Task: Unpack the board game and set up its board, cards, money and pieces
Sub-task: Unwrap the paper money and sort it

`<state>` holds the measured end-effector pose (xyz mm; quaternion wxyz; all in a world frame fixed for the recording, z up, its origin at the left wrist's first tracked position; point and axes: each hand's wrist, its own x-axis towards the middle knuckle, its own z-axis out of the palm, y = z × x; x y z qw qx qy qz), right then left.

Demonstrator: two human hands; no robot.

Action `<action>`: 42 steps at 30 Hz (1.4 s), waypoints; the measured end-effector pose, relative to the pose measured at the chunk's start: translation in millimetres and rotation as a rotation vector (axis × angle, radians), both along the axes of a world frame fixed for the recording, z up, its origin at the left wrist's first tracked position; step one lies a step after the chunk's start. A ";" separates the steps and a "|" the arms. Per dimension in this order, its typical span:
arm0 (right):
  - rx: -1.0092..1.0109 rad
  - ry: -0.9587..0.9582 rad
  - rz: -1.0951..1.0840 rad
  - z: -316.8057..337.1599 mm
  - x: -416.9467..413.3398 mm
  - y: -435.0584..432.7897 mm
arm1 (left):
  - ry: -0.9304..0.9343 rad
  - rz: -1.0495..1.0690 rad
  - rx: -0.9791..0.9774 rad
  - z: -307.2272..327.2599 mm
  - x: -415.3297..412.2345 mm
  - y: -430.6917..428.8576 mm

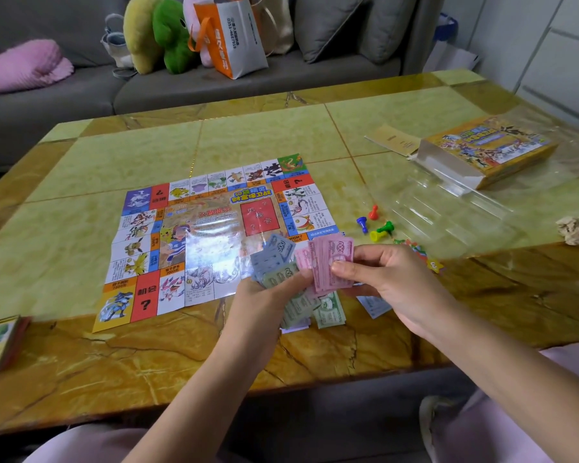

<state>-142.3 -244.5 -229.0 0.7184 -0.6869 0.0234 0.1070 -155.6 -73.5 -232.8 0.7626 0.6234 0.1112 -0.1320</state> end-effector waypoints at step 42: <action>-0.315 0.095 0.093 31.6 15.4 -69.6 | 0.206 0.050 -0.378 6.1 7.6 3.5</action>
